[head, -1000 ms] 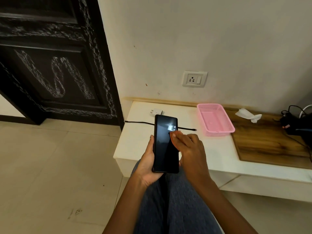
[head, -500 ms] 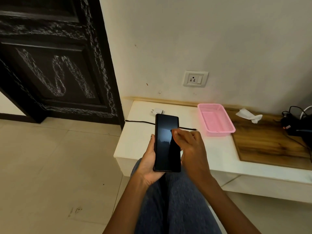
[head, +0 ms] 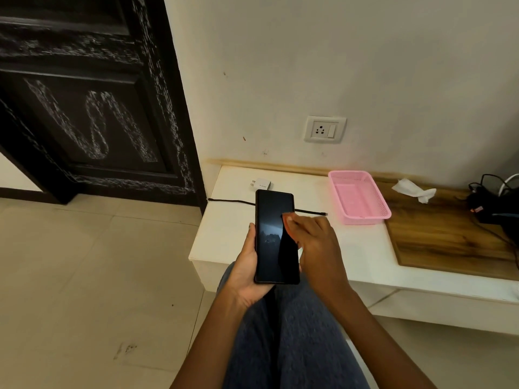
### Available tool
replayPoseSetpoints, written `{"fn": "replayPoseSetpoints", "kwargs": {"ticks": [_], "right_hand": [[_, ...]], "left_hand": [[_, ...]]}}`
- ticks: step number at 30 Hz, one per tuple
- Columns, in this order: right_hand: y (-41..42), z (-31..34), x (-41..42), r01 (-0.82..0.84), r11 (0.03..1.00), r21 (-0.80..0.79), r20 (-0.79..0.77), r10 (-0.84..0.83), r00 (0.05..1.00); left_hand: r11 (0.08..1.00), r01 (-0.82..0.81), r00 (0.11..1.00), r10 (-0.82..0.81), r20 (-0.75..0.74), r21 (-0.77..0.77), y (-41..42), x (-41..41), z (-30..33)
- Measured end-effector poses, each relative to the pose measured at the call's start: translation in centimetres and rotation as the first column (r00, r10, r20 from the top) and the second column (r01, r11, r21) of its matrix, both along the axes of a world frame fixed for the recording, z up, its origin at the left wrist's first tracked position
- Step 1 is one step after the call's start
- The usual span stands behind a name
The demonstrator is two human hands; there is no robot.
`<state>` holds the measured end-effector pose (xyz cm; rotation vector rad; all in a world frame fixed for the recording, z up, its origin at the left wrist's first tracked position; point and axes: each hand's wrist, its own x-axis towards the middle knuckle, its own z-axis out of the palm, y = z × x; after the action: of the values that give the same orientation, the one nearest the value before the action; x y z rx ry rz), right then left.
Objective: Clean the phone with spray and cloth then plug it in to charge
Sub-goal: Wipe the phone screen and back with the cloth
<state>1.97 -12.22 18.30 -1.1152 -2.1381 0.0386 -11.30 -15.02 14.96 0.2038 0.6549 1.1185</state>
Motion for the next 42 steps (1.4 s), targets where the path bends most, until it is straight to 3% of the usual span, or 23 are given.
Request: {"fn": "replayPoseSetpoints", "kwargs": {"ticks": [13,19,25,33,42], "right_hand": [[0.1,0.4,0.7,-0.015,0.999,0.051,0.051,0.013,0.999],[-2.8,-1.5,1.1,-0.011,1.000,0.012,0.038,0.010,0.999],[-0.7,-0.2,0.6,0.033,0.999,-0.006,0.040,-0.032,0.999],[-3.4,-2.2,0.6,0.024,1.000,0.001,0.006,-0.024,1.000],[-1.7,-1.1,-0.2,0.006,0.999,0.052,-0.004,-0.006,1.000]], "left_hand": [[1.000,0.009,0.998,-0.010,-0.062,-0.016,0.3,0.0,-0.4],[0.999,0.007,1.000,-0.008,-0.026,-0.049,0.0,-0.1,-0.6],[0.998,-0.011,0.996,0.006,-0.087,-0.060,0.3,0.3,-0.2],[0.996,-0.048,0.999,0.049,0.015,-0.077,0.1,-0.2,-0.2],[0.996,-0.059,0.997,0.055,-0.056,-0.073,0.3,-0.6,-0.4]]}}
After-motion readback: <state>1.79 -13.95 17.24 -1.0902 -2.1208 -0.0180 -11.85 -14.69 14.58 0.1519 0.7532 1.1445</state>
